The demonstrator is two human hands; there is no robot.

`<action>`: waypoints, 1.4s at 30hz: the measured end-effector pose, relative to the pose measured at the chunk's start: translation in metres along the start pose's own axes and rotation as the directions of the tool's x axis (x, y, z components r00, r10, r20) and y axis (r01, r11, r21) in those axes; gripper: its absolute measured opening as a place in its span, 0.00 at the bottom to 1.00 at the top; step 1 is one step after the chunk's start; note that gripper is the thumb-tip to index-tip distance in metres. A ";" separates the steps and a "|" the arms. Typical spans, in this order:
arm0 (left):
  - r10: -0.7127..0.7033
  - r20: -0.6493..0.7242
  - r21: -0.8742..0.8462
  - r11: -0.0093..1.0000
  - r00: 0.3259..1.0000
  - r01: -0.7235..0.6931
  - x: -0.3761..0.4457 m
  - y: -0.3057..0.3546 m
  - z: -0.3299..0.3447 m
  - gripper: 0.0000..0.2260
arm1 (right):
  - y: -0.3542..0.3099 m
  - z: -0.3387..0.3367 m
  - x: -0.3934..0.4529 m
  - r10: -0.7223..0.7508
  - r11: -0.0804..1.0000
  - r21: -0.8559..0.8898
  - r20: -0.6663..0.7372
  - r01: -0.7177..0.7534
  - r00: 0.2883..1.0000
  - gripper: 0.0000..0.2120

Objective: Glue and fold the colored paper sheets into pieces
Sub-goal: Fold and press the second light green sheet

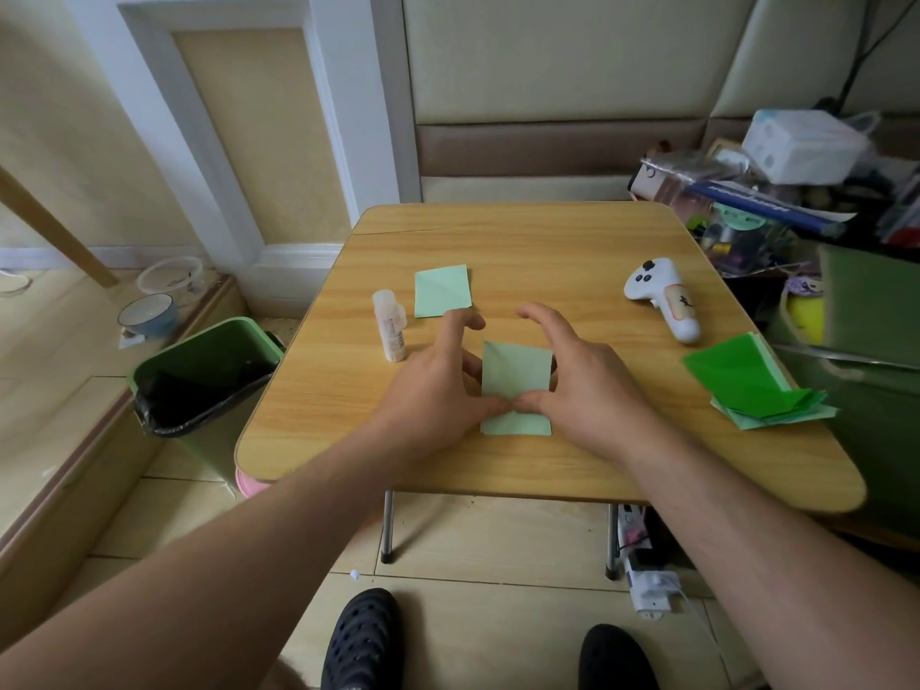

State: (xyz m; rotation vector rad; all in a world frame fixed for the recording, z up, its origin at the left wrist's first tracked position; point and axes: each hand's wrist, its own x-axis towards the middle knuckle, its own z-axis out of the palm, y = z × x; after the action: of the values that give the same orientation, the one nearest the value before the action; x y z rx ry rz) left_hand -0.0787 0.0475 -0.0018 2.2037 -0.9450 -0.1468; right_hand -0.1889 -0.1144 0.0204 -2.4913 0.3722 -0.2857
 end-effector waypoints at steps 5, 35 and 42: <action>-0.029 0.054 0.058 0.998 0.998 0.025 0.004 -0.004 -0.006 0.29 | 0.005 -0.005 0.002 0.055 0.998 -0.033 0.030 -0.054 0.998 0.41; 0.072 0.071 0.244 0.966 0.995 -0.087 0.016 -0.017 -0.004 0.15 | 0.030 0.004 0.017 0.028 0.999 -0.022 0.043 -0.027 0.999 0.08; 0.105 0.076 0.233 0.965 0.992 -0.120 0.016 -0.018 -0.008 0.12 | 0.033 -0.002 0.017 0.040 0.999 -0.012 0.038 -0.039 0.998 0.05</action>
State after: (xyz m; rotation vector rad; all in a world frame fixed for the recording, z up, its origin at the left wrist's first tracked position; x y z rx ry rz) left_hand -0.0533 0.0499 -0.0053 2.3660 -1.1727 -0.0529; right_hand -0.1800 -0.1471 0.0041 -2.4937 0.4082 -0.2206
